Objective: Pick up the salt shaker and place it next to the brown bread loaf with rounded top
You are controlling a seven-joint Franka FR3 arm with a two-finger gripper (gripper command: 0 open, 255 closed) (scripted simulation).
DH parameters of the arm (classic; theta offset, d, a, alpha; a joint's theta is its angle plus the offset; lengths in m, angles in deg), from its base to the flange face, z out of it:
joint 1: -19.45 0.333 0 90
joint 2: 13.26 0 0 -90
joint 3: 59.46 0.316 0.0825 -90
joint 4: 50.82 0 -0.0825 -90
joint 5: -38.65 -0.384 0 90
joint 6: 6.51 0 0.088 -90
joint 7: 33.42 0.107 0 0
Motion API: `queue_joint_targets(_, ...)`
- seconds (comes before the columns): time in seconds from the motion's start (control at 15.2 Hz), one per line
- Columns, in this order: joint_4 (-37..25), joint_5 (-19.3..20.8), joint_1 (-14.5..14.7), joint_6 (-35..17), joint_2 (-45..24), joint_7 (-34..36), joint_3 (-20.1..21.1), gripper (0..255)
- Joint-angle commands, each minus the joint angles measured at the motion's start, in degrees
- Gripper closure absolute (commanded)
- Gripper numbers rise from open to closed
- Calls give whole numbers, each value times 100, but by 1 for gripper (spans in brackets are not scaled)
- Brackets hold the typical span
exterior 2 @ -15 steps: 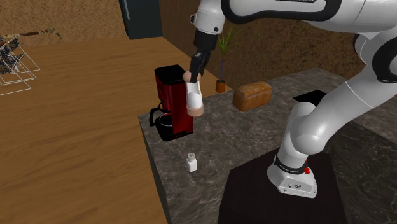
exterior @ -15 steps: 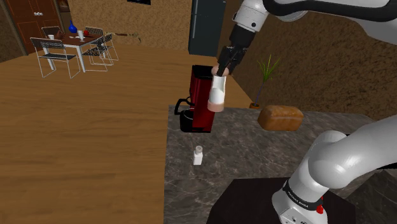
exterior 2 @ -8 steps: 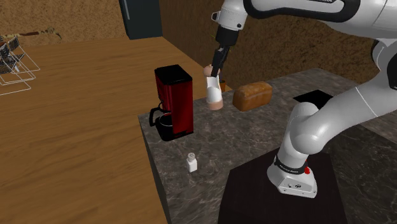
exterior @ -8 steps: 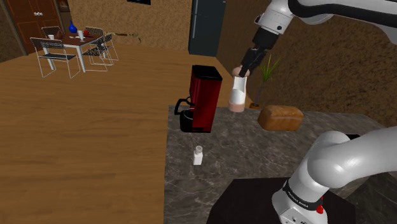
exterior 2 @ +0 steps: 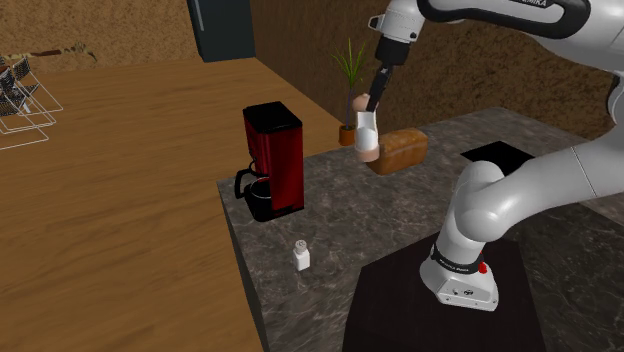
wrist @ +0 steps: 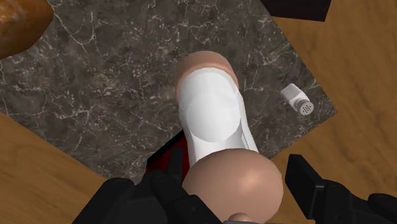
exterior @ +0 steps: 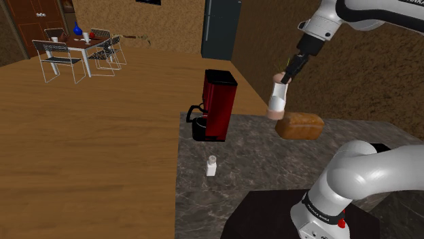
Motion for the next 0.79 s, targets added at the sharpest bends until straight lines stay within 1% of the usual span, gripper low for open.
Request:
queue_joint_targets(0.0,-1,146,-72,122,109,-238,-227,255)
queue_joint_targets(0.33,-60,554,-255,434,356,-850,-819,255)
queue_joint_targets(0.73,-339,1063,-420,757,448,-1620,-1559,255)
